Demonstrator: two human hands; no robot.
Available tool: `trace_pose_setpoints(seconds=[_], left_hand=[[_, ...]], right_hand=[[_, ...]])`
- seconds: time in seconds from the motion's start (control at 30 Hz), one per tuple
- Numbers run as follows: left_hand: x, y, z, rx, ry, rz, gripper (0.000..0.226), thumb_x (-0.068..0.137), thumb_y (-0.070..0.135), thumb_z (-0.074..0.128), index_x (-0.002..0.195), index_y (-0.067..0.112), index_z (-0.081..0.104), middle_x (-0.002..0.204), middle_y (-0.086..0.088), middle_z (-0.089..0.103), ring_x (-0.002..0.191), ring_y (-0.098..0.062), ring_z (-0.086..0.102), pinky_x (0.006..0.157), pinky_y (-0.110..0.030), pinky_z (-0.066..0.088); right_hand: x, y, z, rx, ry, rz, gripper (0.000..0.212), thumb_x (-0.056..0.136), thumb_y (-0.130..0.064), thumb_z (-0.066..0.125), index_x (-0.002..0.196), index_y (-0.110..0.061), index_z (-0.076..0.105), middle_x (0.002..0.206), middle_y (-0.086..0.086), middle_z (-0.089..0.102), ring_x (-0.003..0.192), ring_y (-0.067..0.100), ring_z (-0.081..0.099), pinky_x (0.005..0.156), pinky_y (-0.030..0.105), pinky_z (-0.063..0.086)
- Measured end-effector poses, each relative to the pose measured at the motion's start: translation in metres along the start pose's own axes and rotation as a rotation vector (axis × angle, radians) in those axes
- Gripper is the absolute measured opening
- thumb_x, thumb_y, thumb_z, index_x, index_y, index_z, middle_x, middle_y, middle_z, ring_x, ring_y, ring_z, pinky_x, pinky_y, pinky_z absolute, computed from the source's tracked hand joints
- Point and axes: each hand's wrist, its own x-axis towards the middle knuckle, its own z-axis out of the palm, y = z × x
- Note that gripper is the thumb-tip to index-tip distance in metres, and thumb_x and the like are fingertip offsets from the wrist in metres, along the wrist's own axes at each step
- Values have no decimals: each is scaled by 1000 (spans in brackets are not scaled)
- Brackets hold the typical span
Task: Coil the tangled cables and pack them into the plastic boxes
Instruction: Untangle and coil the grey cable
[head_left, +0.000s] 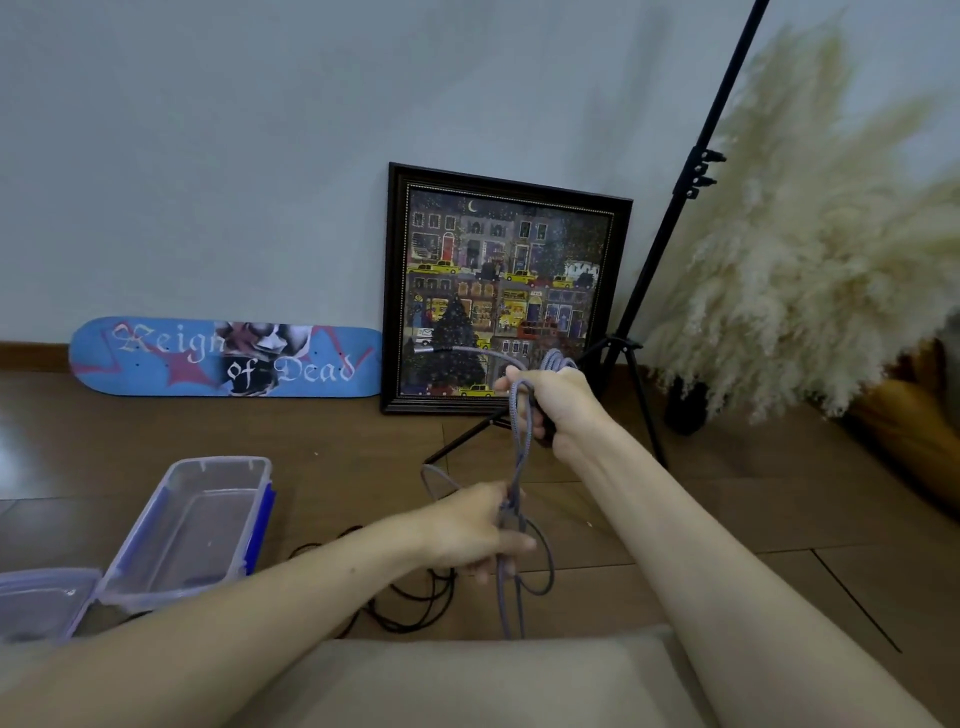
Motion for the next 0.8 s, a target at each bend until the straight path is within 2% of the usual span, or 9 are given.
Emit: trace_pose_setpoints(seconds=[0.13,0.23,0.37,0.47,0.57,0.6,0.67,0.73,0.8], left_hand=[[4,-6,-25,-11,122,-74,43,100,10,44,141,10,33,65,-7,62,31,-4,47,32,-17,36],[1,-17,-66,-161,391,-156,35,101,8,39,136,4,41,61,-12,61,29,-6,47,31,-16,36],[-4,-38,-119,-498,767,-207,31,102,7,34,129,-6,43,54,-17,58,24,-6,44,30,-13,37],[-14,-47,-152,-625,929,-208,20,102,5,32,108,-2,50,42,-12,50,22,-4,44,27,-13,36],[-32,-64,-180,-717,1092,-254,27,101,1,32,78,3,46,47,-14,48,22,-5,46,24,-14,35],[-39,-74,-189,-749,1132,-266,27,101,0,32,78,2,47,37,-12,49,21,-5,45,24,-14,34],[-52,-93,-200,-786,1227,-311,21,100,-1,29,105,1,49,27,-6,46,20,-6,45,23,-15,33],[-57,-107,-210,-734,1272,-372,30,100,-1,33,127,1,45,37,-12,52,21,-7,46,22,-17,35],[-58,-93,-200,-645,1176,-372,34,99,-1,38,132,-5,43,55,-19,57,24,-11,51,24,-20,39]], right_hand=[[9,-3,-9,37,104,-27,30,96,-19,57,103,9,67,44,4,40,31,13,31,35,20,28],[15,-4,-21,62,185,-32,31,97,-17,57,102,12,67,50,7,40,29,11,30,33,19,27],[21,-10,-34,13,318,-68,22,96,-15,58,86,3,66,48,7,41,27,11,30,33,19,28],[31,-13,-48,-38,538,-128,31,92,-19,64,67,-9,50,53,5,46,41,19,43,47,29,39],[30,-17,-59,-120,766,-169,25,92,-28,63,77,-9,59,74,5,61,70,25,59,71,36,49],[28,-17,-62,-133,818,-178,23,93,-29,61,83,-8,60,80,6,63,76,25,60,76,37,49],[24,-16,-66,-119,908,-199,23,95,-29,58,85,-8,57,84,6,63,81,25,61,80,37,50],[20,-17,-66,-74,965,-184,30,97,-28,55,76,-8,48,75,2,57,69,19,55,72,34,45],[23,-16,-65,33,950,-161,36,97,-26,55,67,-11,43,63,-1,49,55,14,47,65,32,41]])
